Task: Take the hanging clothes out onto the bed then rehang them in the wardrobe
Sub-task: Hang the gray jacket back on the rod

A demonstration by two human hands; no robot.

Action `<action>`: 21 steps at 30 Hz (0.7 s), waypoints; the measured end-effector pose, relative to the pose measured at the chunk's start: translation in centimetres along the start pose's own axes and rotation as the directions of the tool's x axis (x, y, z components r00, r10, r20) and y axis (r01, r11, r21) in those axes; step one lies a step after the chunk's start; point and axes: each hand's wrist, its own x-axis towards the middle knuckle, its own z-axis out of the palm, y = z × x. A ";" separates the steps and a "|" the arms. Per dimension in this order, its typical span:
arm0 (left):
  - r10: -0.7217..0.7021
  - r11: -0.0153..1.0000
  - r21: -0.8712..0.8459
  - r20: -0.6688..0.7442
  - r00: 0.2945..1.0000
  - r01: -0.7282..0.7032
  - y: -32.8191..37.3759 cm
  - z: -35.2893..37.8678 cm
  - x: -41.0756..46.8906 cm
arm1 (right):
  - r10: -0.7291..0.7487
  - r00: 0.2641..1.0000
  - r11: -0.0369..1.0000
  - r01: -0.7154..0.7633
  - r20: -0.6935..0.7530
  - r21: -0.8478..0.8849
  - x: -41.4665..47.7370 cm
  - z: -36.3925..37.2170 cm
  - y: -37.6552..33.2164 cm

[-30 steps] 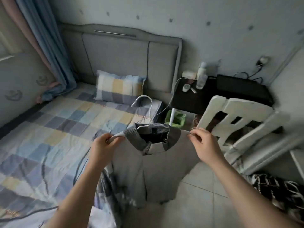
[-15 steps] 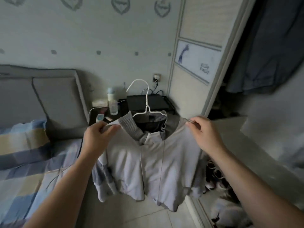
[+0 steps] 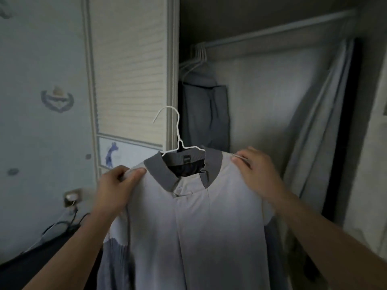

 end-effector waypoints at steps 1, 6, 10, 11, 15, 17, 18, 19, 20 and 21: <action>0.028 0.999 -0.046 0.037 0.999 -0.026 0.7 1.4 1.9 | -0.003 1.000 0.999 0.002 -0.016 -0.039 1.2 -1.0 0.6; 0.153 0.969 -0.213 0.128 0.980 -0.123 4.7 8.6 10.2 | 0.000 0.999 0.978 -0.010 -0.050 -0.209 6.8 -6.2 3.5; 0.239 0.933 -0.301 0.111 0.965 -0.197 8.4 14.3 16.1 | -0.002 0.996 0.943 -0.029 -0.094 -0.331 10.7 -9.7 5.7; 0.253 0.924 -0.320 0.105 0.962 -0.208 9.3 15.8 17.4 | 0.006 0.995 0.932 -0.042 -0.101 -0.359 11.7 -10.6 6.1; 0.301 0.902 -0.357 0.111 0.947 -0.244 13.0 21.4 22.6 | 0.028 0.994 0.871 -0.078 -0.110 -0.485 15.4 -13.4 7.5; 0.317 0.891 -0.376 0.120 0.941 -0.253 14.4 23.8 24.7 | 0.028 0.992 0.840 -0.091 -0.124 -0.536 16.9 -14.5 8.1; 0.328 0.887 -0.382 0.122 0.937 -0.260 15.1 25.0 25.7 | 0.028 0.991 0.825 -0.099 -0.134 -0.556 17.6 -14.9 8.4; 0.338 0.883 -0.384 0.122 0.933 -0.270 15.8 26.1 26.6 | 0.031 0.989 0.813 -0.108 -0.143 -0.572 18.3 -15.3 8.7; 0.347 0.880 -0.385 0.122 0.930 -0.278 16.5 27.1 27.4 | 0.041 0.988 0.802 -0.122 -0.150 -0.585 18.9 -15.6 8.9; 0.356 0.878 -0.384 0.122 0.927 -0.286 17.1 28.1 28.2 | 0.056 0.986 0.790 -0.139 -0.156 -0.598 19.5 -15.9 9.1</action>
